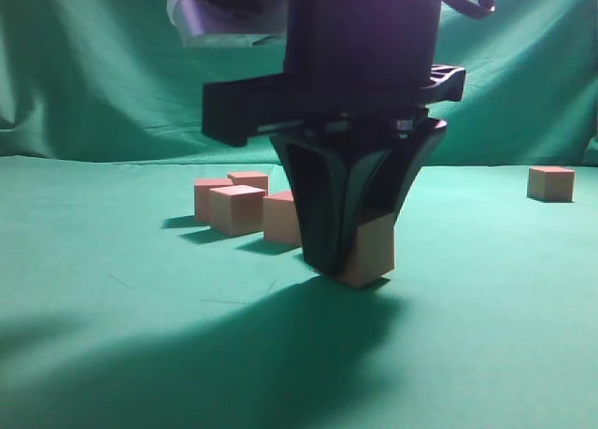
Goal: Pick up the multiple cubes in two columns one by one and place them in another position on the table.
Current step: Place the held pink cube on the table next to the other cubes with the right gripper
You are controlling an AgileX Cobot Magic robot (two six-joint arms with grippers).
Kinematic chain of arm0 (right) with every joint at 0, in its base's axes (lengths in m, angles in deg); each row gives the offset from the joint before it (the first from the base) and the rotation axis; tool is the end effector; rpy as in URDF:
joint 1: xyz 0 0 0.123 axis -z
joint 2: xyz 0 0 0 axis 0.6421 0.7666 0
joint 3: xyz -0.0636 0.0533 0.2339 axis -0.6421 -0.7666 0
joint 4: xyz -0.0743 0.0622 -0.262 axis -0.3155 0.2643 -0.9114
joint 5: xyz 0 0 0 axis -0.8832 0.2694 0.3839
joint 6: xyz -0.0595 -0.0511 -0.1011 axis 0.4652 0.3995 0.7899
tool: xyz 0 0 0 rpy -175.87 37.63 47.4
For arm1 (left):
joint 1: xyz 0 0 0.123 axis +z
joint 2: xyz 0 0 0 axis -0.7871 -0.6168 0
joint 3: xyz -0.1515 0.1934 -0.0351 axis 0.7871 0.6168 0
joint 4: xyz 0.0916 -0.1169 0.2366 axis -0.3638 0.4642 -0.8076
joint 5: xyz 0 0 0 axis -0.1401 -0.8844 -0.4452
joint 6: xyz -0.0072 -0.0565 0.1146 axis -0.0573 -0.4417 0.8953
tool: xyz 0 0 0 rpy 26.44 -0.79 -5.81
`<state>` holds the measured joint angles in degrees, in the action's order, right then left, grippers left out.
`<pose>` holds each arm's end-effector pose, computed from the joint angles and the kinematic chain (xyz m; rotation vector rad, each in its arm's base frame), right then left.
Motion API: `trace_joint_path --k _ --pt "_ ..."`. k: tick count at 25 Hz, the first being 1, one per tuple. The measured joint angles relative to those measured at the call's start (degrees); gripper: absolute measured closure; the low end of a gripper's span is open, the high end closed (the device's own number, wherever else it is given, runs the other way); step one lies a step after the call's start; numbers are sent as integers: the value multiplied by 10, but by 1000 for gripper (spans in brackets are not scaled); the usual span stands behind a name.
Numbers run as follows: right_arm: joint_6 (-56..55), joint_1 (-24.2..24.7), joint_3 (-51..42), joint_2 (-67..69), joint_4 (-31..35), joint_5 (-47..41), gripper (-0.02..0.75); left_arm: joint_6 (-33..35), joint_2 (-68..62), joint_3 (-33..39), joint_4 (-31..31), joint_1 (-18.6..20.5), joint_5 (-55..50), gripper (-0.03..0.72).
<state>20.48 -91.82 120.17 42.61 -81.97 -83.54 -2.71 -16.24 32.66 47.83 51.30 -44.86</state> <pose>0.2355 0.2679 0.0761 -1.1733 2.6526 -0.0721 0.1538 -0.0007 0.1683 0.0308 1.8327 0.0188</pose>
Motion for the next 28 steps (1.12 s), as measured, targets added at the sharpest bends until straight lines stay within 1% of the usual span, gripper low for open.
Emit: trace_joint_path --k 28 --pt "0 0 0 1 -2 3 475 0 0 0 0 0 0 688"
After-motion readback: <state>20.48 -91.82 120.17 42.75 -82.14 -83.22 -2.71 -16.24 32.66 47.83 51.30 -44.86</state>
